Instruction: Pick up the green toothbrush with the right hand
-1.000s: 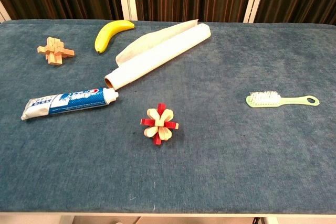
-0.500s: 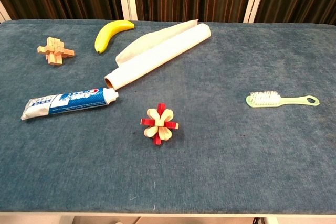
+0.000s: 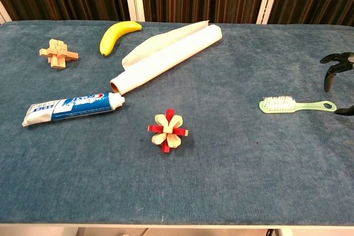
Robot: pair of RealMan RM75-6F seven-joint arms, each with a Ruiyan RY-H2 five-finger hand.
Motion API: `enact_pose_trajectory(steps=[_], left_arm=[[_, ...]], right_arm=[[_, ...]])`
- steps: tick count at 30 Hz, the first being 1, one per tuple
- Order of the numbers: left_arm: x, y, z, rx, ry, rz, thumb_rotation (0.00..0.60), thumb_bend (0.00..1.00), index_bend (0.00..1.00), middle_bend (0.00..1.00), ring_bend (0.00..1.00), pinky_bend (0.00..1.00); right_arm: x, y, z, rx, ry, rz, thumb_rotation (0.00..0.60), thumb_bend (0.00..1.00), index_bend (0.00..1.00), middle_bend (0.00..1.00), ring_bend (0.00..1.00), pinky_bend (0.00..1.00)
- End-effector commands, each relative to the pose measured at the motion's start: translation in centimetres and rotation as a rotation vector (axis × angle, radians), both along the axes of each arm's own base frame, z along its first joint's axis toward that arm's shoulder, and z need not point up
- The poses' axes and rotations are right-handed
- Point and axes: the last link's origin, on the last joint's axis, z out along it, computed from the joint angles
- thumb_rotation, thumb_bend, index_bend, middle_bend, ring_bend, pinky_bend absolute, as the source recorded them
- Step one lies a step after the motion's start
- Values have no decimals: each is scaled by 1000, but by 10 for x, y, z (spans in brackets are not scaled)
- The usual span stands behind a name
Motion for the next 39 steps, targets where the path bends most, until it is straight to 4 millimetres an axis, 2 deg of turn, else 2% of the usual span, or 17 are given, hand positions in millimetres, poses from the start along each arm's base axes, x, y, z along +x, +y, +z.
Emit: enact_pose_trajectory(steps=[1, 15, 31, 39], left_arm=[[0, 0, 0, -1, 1, 0, 600, 436, 69, 0, 0, 0], [-1, 1, 1, -4, -3, 1, 600, 436, 69, 0, 0, 0], [0, 1, 1, -6, -11, 3, 600, 436, 69, 0, 0, 0], [0, 1, 1, -6, -16, 5, 600, 435, 69, 0, 0, 0]], right_arm=[[2, -4, -8, 19, 1, 6, 600, 348, 513, 123, 42, 9], [15, -11, -26, 61, -4, 55, 600, 476, 557, 123, 43, 9], [15, -13, -32, 80, 0, 48, 600, 478, 563, 123, 43, 9], [15, -13, -35, 87, 2, 52, 600, 515, 606, 123, 44, 9]])
